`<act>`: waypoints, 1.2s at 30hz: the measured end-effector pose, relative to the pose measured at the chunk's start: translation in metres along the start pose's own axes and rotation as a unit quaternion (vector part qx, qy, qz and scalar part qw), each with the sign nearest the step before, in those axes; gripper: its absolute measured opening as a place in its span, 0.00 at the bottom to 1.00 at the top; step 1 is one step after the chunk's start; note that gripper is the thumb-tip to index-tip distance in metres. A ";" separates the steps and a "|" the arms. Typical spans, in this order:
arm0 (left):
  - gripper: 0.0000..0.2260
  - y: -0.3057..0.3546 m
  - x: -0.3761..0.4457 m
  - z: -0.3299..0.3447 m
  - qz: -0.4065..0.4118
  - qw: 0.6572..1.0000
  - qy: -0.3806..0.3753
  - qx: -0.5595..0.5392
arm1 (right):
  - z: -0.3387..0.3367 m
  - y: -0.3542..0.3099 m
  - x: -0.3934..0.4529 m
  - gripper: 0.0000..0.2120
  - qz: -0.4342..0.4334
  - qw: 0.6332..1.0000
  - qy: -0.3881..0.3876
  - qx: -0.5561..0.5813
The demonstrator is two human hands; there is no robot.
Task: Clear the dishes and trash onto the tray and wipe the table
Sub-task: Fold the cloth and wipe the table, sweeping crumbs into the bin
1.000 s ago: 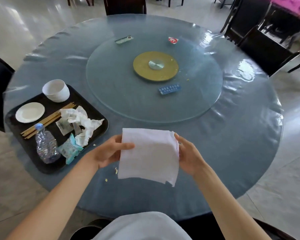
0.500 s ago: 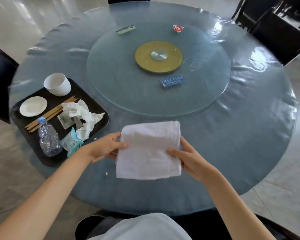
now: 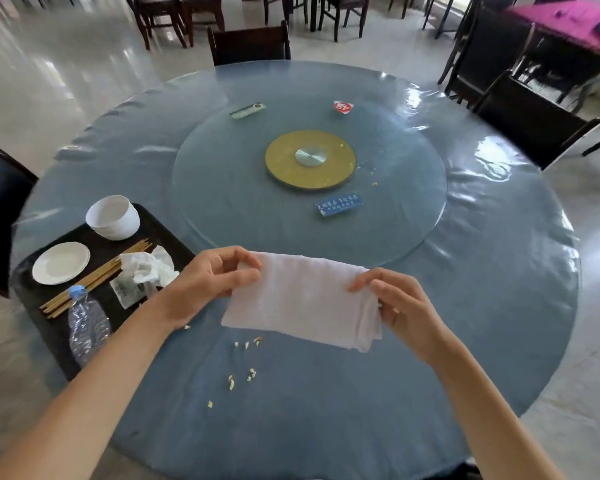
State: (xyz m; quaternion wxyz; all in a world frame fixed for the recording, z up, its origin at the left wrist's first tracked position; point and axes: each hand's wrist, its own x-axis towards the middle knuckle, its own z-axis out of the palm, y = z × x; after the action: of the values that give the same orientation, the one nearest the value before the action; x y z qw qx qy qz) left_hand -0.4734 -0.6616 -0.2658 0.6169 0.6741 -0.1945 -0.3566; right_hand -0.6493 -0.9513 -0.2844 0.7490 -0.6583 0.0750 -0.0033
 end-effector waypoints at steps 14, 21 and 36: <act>0.17 -0.014 0.035 -0.014 0.032 0.998 0.017 -0.052 | 0.035 0.039 0.030 0.13 0.074 0.962 0.264 -0.001; 0.15 -0.028 0.028 -0.041 0.029 0.999 0.042 0.001 | 0.084 0.084 0.022 0.08 0.120 0.937 0.288 -0.158; 0.17 -0.032 0.048 -0.064 0.028 0.995 0.001 0.097 | 0.110 0.096 0.053 0.09 0.205 0.880 0.020 -0.428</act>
State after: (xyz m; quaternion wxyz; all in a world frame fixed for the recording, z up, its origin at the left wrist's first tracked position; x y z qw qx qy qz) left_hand -0.4006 -0.6459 -0.3092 0.5588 0.7255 -0.2459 -0.3178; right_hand -0.5936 -0.8357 -0.3716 0.3763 -0.8847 0.2168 0.1696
